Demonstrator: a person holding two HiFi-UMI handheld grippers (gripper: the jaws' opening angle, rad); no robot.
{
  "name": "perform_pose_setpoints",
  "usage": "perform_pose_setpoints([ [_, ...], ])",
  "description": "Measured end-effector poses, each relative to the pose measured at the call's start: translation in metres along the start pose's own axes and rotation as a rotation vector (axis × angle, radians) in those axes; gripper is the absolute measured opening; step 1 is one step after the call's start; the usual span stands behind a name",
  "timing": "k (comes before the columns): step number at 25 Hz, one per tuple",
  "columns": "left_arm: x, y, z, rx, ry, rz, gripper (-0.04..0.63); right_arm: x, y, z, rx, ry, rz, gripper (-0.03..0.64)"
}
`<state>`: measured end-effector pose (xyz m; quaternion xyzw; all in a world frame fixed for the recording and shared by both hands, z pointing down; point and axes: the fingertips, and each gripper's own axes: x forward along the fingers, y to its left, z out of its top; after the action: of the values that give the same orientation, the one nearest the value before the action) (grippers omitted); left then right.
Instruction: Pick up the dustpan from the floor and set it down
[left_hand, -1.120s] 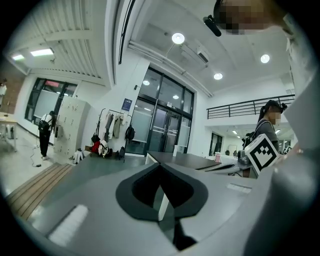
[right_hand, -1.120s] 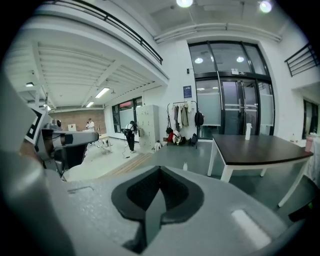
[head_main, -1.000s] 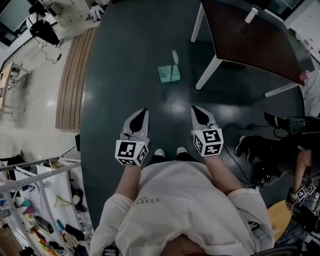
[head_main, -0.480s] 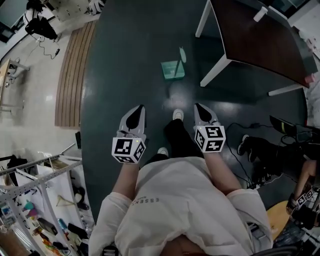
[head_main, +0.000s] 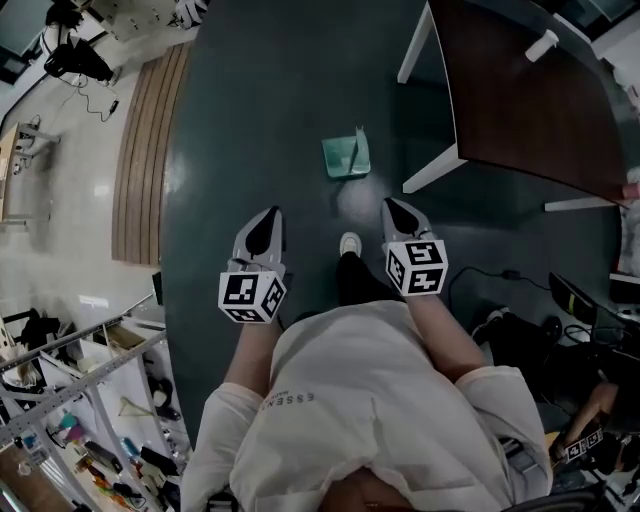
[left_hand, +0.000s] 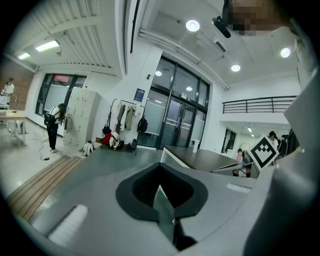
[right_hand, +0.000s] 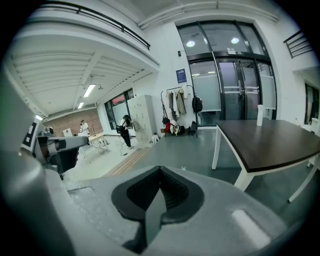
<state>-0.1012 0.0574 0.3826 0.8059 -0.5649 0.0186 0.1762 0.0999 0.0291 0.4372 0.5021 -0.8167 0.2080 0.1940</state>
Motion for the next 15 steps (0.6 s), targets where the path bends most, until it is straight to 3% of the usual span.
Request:
perform_pose_setpoints([
  [9, 0.112, -0.010, 0.007, 0.023, 0.063, -0.029, 0.015, 0.073, -0.047, 0.036, -0.017, 0.066, 0.084, -0.008],
  [15, 0.153, 0.022, -0.026, -0.021, 0.120, -0.005, 0.015, 0.127, -0.064, 0.013, 0.003, 0.148, 0.064, -0.008],
])
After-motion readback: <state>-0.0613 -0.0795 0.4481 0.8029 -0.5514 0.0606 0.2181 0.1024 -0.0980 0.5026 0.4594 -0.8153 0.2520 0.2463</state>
